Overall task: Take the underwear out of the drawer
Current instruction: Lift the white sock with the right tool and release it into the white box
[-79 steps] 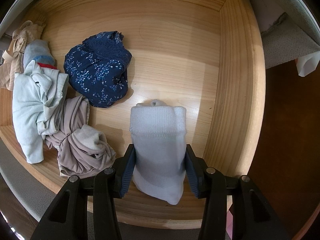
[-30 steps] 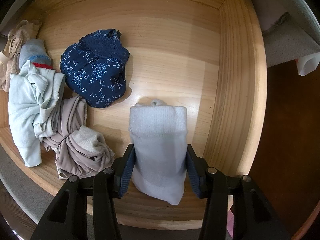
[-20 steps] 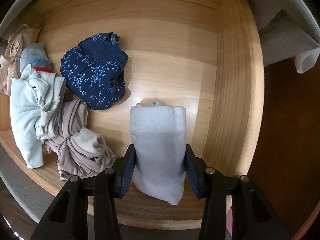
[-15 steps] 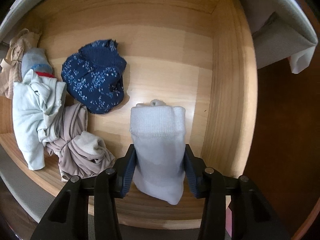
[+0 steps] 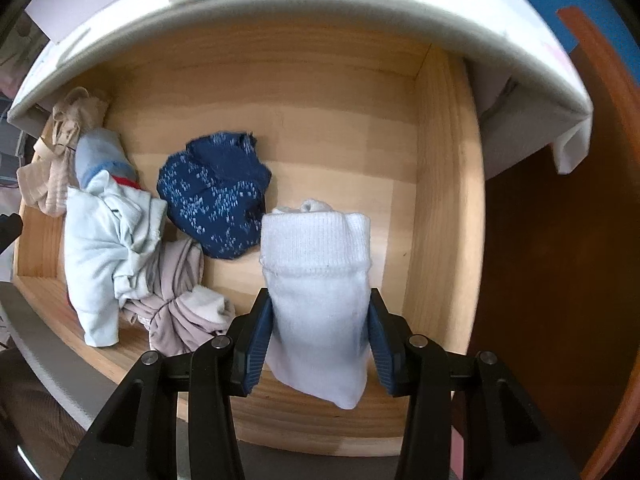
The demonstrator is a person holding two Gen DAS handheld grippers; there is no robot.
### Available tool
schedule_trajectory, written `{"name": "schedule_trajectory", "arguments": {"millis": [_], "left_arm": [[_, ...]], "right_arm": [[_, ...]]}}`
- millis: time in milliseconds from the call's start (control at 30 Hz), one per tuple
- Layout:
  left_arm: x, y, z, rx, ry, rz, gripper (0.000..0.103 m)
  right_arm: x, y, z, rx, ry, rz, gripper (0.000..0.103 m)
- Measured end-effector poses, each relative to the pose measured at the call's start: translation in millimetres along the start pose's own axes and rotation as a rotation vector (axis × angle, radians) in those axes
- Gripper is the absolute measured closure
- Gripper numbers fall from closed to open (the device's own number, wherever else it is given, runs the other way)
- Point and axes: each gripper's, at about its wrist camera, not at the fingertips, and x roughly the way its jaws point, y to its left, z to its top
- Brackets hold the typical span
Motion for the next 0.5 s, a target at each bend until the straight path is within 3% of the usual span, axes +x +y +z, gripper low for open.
{"name": "schedule_trajectory", "arguments": {"millis": [500], "left_arm": [[0.2, 10.5, 0.4, -0.055, 0.005, -0.003, 0.048]], "right_arm": [[-132.6, -19.0, 24.7, -0.007, -0.222, 0.072, 0.061]]}}
